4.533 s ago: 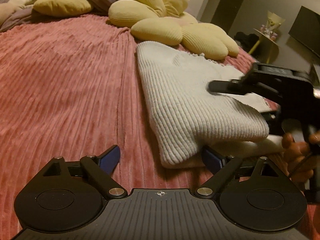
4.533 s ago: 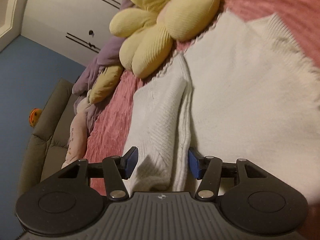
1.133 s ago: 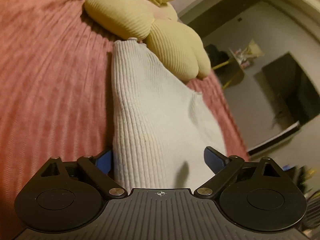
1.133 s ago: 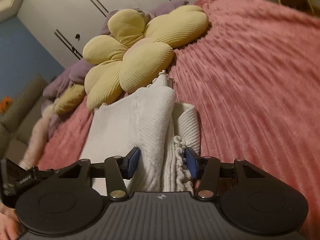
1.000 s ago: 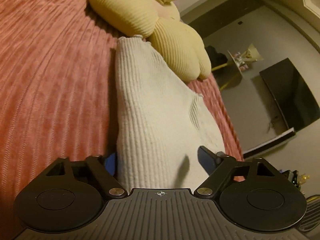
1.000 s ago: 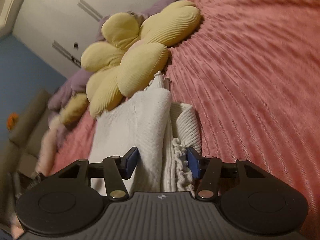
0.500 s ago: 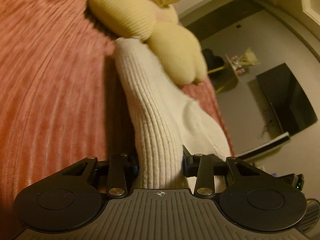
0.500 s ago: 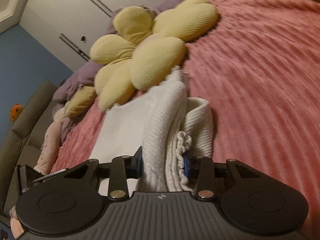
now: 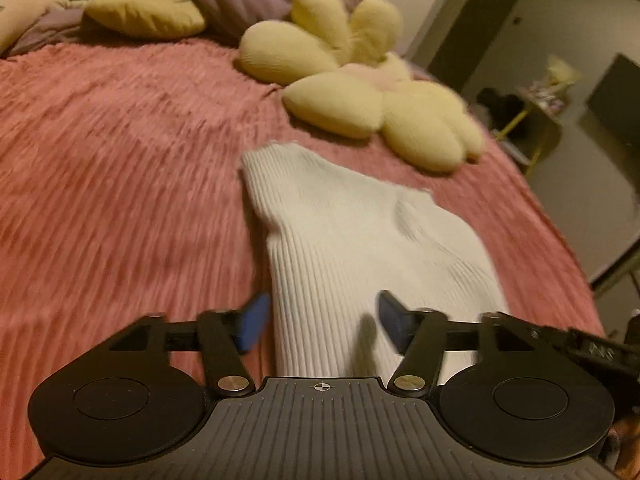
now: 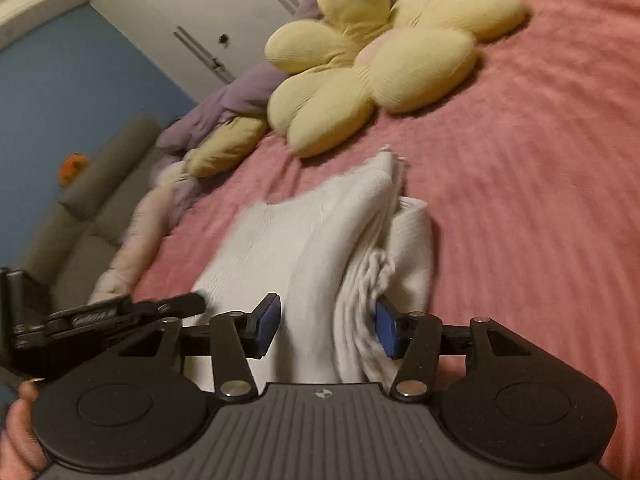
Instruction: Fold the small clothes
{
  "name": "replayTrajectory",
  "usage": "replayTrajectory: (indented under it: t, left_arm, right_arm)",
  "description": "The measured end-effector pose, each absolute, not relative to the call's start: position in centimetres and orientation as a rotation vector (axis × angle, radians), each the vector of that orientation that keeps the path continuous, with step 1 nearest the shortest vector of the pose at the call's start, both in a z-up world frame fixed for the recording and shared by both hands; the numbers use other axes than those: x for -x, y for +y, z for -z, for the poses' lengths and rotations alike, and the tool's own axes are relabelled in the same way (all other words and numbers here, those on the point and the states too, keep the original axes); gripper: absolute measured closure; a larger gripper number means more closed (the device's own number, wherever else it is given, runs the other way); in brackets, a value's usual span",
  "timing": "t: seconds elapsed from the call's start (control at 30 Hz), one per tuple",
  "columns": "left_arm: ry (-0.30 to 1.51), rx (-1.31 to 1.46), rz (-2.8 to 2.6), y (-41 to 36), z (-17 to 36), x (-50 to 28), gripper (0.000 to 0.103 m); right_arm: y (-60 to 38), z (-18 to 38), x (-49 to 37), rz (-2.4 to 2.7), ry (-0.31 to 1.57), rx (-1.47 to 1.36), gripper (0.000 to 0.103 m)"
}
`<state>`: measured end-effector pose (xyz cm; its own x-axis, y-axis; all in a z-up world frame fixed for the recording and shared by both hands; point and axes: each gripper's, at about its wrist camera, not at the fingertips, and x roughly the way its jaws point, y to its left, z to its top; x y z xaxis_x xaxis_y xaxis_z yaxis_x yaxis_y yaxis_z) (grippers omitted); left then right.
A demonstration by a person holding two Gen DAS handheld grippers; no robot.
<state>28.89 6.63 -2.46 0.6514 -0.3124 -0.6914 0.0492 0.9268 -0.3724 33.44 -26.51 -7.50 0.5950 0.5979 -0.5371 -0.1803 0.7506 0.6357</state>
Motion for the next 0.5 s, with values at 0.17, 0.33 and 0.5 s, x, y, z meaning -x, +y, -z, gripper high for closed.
replayTrajectory:
  t: [0.17, 0.33, 0.5]
  left_arm:
    - [0.845, 0.261, 0.212, 4.9, 3.5, -23.7, 0.018]
    - [0.875, 0.258, 0.145, 3.8, 4.7, -22.7, 0.018]
    - [0.94, 0.212, 0.08, 3.1, 5.2, -23.1, 0.02]
  right_arm:
    - [-28.8, 7.1, -26.7, -0.424, 0.79, -0.648, 0.052]
    - [-28.6, 7.4, -24.4, -0.419, 0.808, -0.717, 0.053]
    - [-27.3, 8.2, -25.0, -0.389, 0.842, -0.726, 0.076]
